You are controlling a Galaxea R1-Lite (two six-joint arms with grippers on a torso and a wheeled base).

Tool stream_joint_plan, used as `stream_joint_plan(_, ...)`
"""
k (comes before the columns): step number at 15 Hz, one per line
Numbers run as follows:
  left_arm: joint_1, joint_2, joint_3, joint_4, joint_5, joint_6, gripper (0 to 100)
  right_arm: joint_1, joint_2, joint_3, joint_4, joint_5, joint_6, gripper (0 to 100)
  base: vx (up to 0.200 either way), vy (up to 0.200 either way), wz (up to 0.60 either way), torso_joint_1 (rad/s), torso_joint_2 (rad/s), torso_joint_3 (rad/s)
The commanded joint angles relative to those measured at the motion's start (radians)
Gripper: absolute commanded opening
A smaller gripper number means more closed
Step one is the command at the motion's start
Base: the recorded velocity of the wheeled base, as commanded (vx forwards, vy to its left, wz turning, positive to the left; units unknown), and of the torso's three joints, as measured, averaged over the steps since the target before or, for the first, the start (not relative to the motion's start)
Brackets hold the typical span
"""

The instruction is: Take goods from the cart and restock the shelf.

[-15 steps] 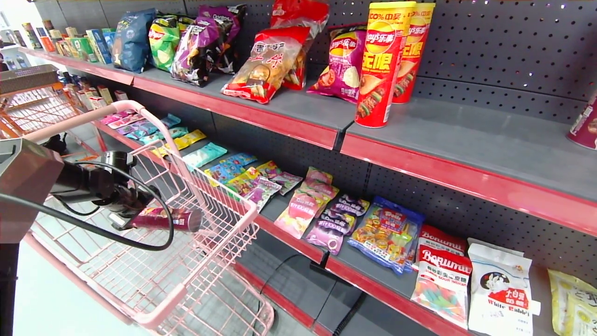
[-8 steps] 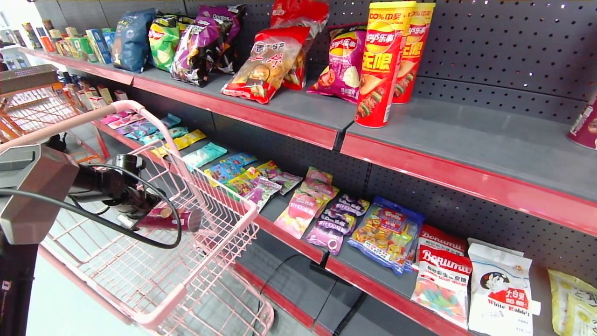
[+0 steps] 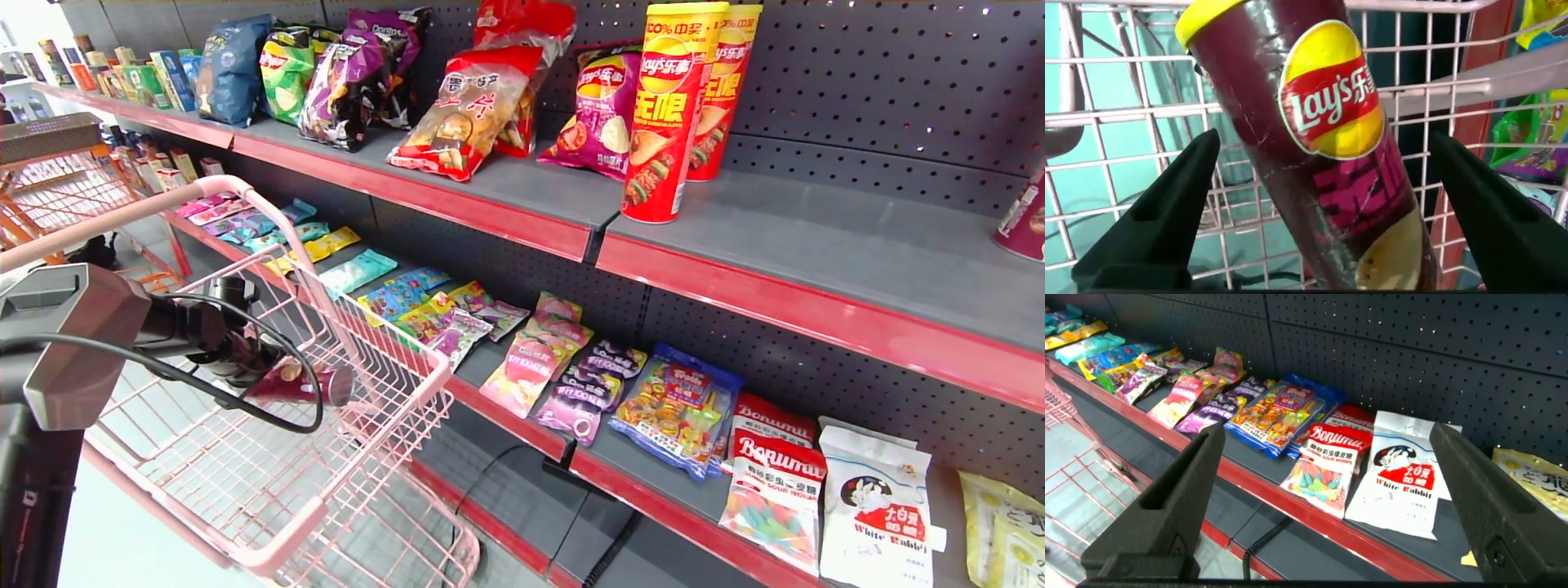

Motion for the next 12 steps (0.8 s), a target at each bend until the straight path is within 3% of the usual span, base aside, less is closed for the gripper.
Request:
stream_joint_plan(1, -0.001, 0.013, -0.002, -0.001, -0.001, 0.0, 100, 0.0, 0.0, 0.0, 0.0, 0.0, 0.0, 100, 0.0, 0.0, 0.0, 0.0, 0.0, 0.0)
stream_joint_plan(12, -0.003, 0.063, -0.094, 0.053, -0.001, -0.049, 100, 0.0, 0.0, 0.0, 0.0, 0.001, 0.0, 100, 0.0, 0.0, 0.0, 0.0, 0.0, 0.0)
